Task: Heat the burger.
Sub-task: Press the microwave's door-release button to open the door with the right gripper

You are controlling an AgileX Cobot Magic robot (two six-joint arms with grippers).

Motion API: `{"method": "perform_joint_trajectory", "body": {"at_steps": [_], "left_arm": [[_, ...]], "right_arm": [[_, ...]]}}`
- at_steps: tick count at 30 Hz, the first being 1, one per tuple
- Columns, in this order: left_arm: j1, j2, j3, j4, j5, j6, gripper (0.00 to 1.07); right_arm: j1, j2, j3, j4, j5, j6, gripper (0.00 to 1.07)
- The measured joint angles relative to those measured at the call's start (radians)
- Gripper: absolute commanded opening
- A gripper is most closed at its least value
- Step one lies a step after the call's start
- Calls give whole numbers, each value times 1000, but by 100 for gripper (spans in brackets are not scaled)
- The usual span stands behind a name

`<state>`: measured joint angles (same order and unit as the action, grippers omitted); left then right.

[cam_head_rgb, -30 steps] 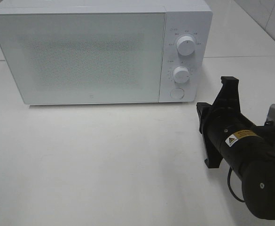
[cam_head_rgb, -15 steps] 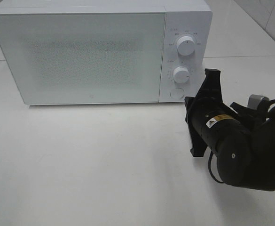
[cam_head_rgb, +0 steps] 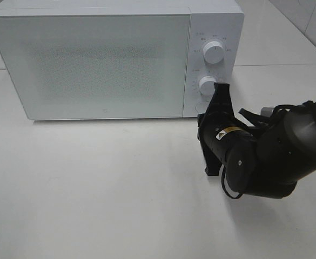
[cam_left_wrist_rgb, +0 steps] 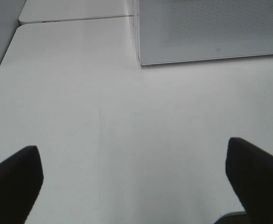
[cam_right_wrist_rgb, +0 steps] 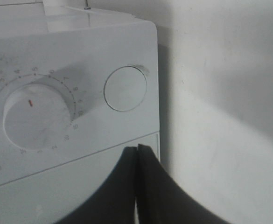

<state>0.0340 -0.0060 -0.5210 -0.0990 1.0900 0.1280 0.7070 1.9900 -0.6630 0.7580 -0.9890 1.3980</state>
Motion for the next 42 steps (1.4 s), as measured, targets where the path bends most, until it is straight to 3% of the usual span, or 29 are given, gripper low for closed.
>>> {"method": "perform_joint_trajectory", "body": {"at_steps": [9,21,42], "left_arm": [[0,0,0,0,0,0,100],[0,0,0,0,0,0,100],[0,0,0,0,0,0,100]], "right_arm": [[-79,53,-99,-44,43,-73,0],[-125,120,-153,-48,47,-64,0],[-125,164,-231,-18,73,-75,0]]}}
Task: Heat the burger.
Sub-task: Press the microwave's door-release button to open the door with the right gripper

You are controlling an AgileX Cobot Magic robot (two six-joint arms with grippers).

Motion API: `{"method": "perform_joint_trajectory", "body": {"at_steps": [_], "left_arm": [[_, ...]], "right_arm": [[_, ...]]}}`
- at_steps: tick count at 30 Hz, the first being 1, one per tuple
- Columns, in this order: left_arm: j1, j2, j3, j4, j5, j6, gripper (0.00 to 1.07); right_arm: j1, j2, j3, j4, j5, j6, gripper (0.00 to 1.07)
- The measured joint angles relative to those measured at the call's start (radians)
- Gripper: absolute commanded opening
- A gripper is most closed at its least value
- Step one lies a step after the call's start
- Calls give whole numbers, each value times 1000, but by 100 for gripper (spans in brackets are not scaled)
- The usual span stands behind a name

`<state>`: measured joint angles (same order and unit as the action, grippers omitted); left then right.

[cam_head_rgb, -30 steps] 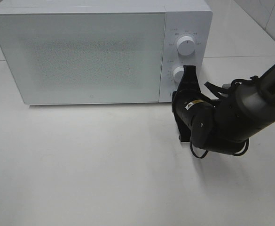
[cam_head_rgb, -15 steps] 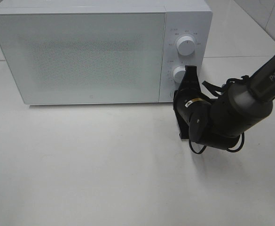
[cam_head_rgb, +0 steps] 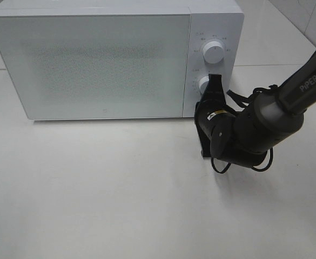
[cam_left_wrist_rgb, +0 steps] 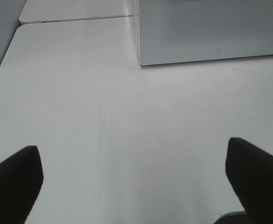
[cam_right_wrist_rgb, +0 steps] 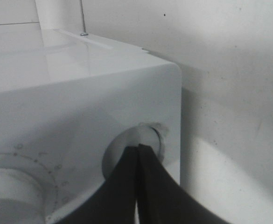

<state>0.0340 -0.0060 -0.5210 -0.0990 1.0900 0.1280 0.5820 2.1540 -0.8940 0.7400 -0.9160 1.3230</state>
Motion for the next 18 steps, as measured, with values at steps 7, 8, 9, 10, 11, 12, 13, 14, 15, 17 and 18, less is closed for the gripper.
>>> {"method": "perform_joint_trajectory", "body": {"at_steps": [7,8,9,10,11,12,13,14,15,17,18], "left_arm": [[0,0,0,0,0,0,100],[0,0,0,0,0,0,100],[0,0,0,0,0,0,100],[0,0,0,0,0,0,100],[0,0,0,0,0,0,100],[0,0,0,0,0,0,100],[0,0,0,0,0,0,100],[0,0,0,0,0,0,100],[0,0,0,0,0,0,100],[0,0,0,0,0,0,100],[0,0,0,0,0,0,100]], "right_arm": [[0,6,-24,31,17,-27,0],[0,6,-28,35,18,-30,0],[0,9,-33,44,21,-35,0],[0,9,-33,44,21,-35,0],[0,13,-38,49,17,-35,0],[0,25,-49,54,8,-31,0],[0,25,-49,54,8,-31,0],[0,32,-59,59,2,-27,0],[0,39,-67,72,3,-19,0],[0,42,-71,77,3,-16,0],[1,45,-78,89,5,-13,0]]}}
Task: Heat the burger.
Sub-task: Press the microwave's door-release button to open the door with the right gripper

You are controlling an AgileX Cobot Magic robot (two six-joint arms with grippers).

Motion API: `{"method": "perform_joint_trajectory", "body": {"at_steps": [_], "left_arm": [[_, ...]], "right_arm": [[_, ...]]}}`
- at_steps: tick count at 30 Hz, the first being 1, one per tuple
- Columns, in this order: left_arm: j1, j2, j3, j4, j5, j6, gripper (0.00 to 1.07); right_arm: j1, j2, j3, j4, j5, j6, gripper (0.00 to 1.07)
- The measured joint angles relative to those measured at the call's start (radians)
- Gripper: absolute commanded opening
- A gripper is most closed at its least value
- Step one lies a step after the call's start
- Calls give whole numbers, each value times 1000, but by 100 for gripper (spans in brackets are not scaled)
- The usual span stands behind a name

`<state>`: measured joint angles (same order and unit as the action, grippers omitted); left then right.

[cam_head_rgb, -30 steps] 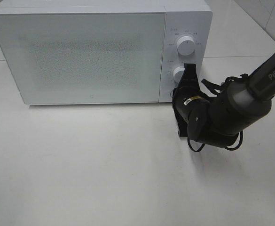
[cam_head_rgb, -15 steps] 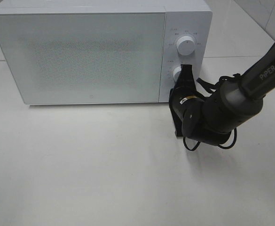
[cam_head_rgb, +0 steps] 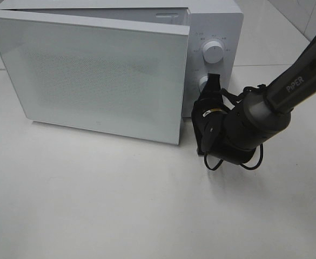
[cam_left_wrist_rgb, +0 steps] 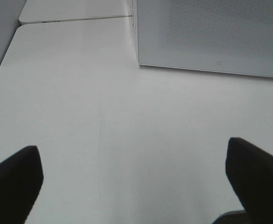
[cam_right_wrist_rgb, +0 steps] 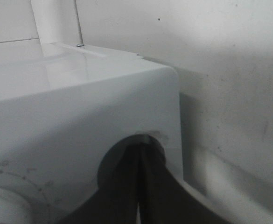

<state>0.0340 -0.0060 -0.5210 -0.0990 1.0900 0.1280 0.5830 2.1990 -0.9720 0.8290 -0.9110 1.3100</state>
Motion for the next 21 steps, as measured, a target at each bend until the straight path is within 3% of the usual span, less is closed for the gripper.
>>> {"method": "perform_joint_trajectory", "body": {"at_steps": [21], "left_arm": [[0,0,0,0,0,0,100]], "right_arm": [[-2,-19,2,2,40,-4,0]]}}
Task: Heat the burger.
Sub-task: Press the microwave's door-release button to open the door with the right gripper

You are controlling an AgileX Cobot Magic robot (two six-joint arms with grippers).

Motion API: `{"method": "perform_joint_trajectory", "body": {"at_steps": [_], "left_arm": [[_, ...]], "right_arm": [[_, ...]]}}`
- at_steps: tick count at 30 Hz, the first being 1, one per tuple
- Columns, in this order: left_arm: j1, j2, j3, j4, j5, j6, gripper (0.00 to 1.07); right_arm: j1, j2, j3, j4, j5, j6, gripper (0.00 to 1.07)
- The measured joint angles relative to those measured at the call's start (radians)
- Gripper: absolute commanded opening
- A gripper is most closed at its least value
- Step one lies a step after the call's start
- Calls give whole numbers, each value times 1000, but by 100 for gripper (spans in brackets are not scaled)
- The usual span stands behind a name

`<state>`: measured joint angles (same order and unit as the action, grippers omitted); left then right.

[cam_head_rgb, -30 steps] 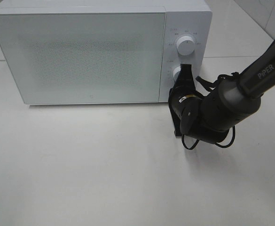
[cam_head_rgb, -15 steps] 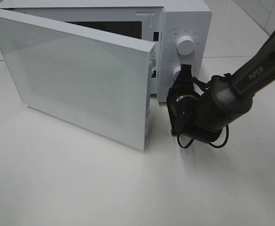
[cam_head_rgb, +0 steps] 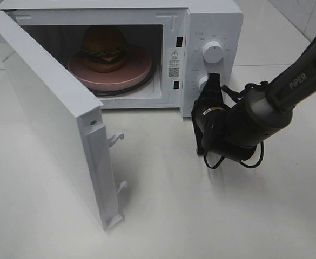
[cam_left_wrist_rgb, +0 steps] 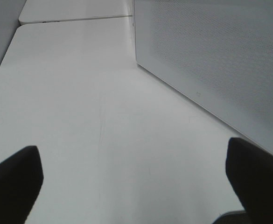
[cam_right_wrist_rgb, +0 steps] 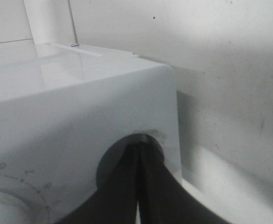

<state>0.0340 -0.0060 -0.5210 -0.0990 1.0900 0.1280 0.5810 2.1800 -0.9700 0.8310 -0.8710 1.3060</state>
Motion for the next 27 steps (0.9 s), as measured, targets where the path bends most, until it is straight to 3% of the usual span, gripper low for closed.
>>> {"method": "perform_joint_trajectory", "body": {"at_steps": [12,27], "left_arm": [[0,0,0,0,0,0,100],[0,0,0,0,0,0,100]], "right_arm": [[-27,-67,61,-85,54,-24,0],[-27,-196,177,-100,151,-196,0]]}}
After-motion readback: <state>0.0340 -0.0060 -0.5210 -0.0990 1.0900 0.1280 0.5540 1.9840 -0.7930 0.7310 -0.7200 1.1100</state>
